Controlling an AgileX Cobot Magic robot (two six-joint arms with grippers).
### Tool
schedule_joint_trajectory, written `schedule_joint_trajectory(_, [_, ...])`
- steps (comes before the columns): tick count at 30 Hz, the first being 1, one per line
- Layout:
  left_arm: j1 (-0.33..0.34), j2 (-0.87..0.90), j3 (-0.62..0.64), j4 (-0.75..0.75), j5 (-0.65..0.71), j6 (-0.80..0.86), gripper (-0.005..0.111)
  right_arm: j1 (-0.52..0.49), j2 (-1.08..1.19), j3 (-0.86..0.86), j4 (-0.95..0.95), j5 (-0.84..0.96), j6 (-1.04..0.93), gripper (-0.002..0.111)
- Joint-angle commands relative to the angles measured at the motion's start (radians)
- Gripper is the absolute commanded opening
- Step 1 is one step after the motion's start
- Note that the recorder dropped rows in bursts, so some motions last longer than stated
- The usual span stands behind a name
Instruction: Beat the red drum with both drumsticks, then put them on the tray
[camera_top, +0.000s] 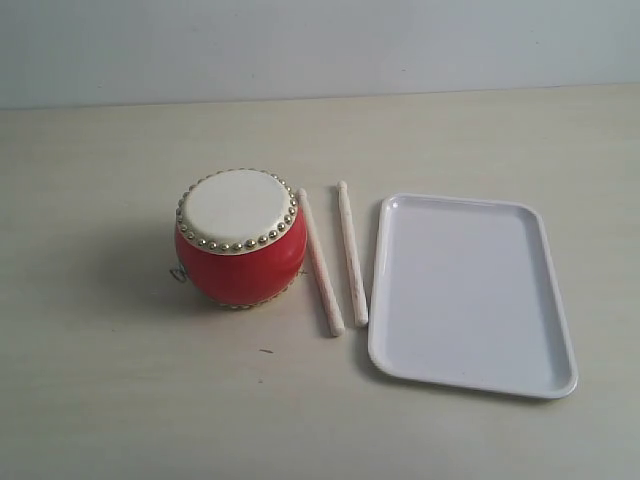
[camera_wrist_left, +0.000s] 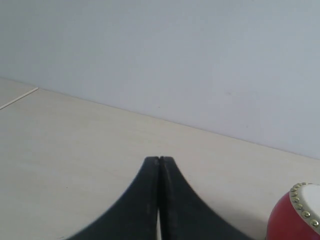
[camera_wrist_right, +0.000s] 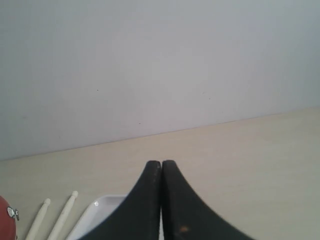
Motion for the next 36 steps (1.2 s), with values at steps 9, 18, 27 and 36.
schedule_joint_trajectory(9, [0.001, -0.006, 0.003, -0.007, 0.0, -0.004, 0.0, 0.003, -0.006, 0.005, 0.098, -0.039, 0.083, 0.0])
schedule_joint_trajectory(18, [0.001, -0.006, 0.003, -0.007, 0.0, -0.004, 0.0, 0.003, -0.006, 0.005, 0.527, -0.178, 0.481, 0.0])
schedule_joint_trajectory(27, [0.001, -0.006, 0.003, -0.007, 0.0, -0.004, 0.0, 0.003, -0.006, 0.005, 0.549, -0.261, 0.523, 0.0])
schedule_joint_trajectory(36, [0.001, -0.006, 0.003, -0.064, -0.023, -0.213, 0.0, 0.003, -0.006, 0.005, 0.544, -0.331, 0.65, 0.0])
